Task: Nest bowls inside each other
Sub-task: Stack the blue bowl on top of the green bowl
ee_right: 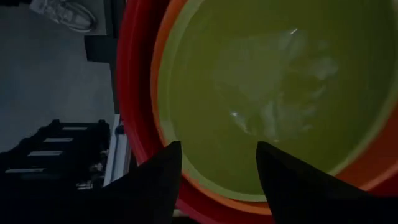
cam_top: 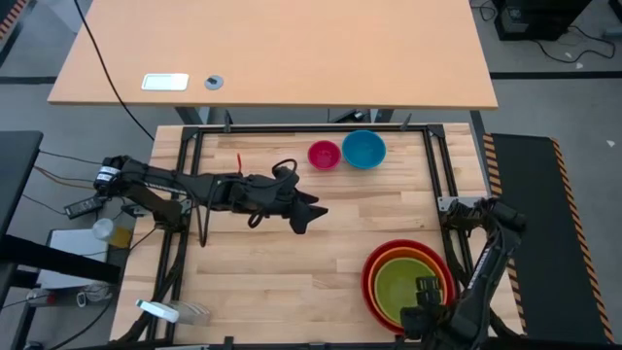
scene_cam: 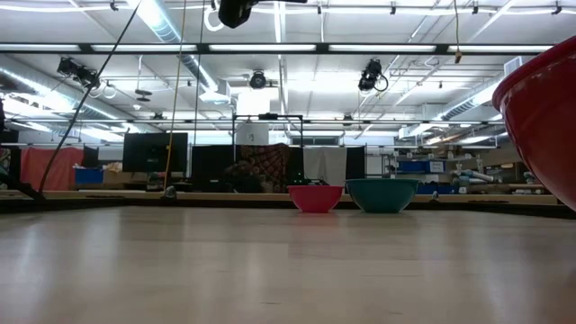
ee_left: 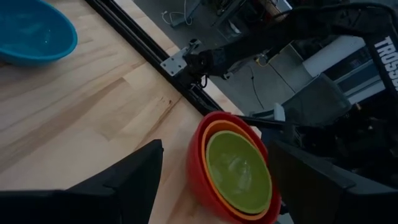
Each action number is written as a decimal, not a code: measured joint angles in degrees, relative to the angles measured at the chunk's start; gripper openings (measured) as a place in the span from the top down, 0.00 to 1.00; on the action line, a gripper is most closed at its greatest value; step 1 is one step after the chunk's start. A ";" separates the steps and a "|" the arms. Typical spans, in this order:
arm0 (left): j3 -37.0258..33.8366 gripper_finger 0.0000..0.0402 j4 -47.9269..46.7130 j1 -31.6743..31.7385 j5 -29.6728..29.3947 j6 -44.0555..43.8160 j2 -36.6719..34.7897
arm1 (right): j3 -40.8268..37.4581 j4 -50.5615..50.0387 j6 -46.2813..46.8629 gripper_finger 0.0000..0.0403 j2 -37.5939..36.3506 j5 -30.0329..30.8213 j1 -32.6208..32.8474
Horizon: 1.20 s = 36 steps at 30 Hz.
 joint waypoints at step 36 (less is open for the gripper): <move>-0.04 0.27 -4.18 -6.05 -10.15 8.94 -0.76 | -12.81 11.88 -7.67 0.56 -31.07 19.36 -31.75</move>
